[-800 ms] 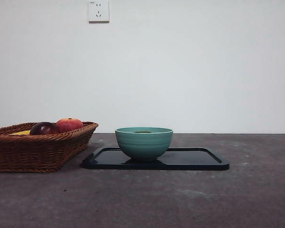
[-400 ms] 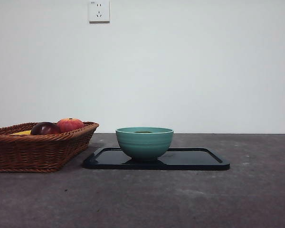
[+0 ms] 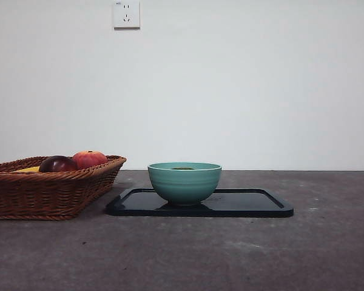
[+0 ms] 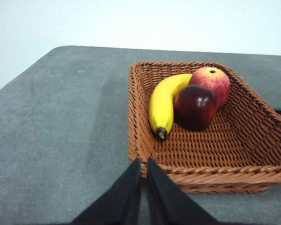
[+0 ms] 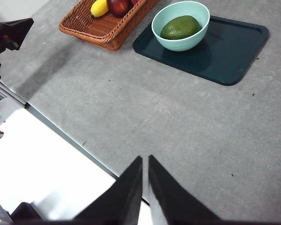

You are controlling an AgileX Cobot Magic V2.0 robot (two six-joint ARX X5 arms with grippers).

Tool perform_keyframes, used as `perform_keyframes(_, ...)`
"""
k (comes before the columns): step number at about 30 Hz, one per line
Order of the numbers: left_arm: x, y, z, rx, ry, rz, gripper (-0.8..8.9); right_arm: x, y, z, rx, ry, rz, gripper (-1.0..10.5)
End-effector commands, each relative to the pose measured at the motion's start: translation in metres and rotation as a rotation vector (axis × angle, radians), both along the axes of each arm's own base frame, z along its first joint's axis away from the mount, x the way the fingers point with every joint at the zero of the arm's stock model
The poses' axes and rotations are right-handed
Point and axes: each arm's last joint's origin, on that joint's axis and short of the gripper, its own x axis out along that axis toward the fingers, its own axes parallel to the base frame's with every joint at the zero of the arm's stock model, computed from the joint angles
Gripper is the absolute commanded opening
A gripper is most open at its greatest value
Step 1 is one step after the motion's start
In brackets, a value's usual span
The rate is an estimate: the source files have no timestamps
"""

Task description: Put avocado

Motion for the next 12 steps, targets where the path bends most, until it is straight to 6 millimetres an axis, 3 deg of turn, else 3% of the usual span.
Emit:
perform_keyframes(1, 0.001, 0.0, -0.008, 0.001, 0.025, -0.002, 0.19, 0.0, 0.0, 0.002, 0.017, -0.004, -0.009, 0.2)
perform_keyframes(7, 0.001, 0.0, -0.008, 0.001, 0.024, -0.002, 0.19, 0.002, -0.007, 0.002, -0.024, -0.128, -0.182, 0.2)
perform_keyframes(12, 0.001, 0.0, -0.008, 0.001, 0.024, -0.002, 0.19, 0.016, -0.002, -0.009, -0.001, -0.355, -0.371, 0.2)
